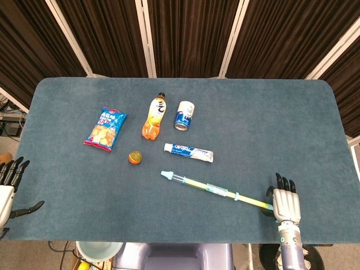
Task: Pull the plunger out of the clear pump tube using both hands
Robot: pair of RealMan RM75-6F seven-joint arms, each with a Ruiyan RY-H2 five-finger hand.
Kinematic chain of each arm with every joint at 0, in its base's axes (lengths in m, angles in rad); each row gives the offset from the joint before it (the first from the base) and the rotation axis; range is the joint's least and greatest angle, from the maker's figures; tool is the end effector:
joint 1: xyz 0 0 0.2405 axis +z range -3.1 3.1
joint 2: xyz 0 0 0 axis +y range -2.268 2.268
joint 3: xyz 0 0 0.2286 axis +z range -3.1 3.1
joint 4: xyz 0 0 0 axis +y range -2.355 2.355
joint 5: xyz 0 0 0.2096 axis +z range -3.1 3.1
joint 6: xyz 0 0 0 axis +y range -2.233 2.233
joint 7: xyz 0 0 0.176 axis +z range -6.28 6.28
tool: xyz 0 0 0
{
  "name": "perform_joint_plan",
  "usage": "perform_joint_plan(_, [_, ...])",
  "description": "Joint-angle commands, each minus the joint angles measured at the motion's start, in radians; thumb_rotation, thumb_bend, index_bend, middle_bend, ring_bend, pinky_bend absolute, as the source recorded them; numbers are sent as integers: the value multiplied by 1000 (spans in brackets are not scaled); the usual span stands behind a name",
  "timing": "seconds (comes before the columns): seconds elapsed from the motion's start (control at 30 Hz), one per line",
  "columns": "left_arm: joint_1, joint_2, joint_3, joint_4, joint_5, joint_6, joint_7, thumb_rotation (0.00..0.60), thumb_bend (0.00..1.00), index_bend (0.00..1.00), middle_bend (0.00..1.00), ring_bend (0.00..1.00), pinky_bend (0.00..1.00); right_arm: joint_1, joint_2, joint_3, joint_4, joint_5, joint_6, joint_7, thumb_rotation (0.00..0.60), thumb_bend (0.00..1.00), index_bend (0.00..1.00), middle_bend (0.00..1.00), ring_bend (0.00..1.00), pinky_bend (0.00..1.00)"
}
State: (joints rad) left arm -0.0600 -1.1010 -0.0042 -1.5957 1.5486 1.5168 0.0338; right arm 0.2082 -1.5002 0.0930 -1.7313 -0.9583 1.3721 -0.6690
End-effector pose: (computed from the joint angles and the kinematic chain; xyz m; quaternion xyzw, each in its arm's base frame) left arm -0.2902 0.1944 0.1486 -0.6184 -0.3679 -0.3661 0.5901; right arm -0.2633 -0.2237 0.0186 0.5854 -0.4931 0.2087 0.6088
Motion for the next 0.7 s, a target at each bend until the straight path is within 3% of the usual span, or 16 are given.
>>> perform_joint_plan(0.03, [0,0,0,-1,-1,-1,0,600,66,0,0,0,20,0,3,-1,-2,11,0,-4,600,249,481,24,0,0])
perform_joint_plan(0.5, [2,0,-1,0,0,1,0,600,66,0,0,0,20,-4,-2,-22,7,23,-2,0,600,253,483,25,0,0])
perform_joint_plan(0.7, [2,1,-1,-1,0,-1,-2,600,66,0,0,0,20,1,-11,-17,47,48,-11,-7,600,309,513,30,0,0])
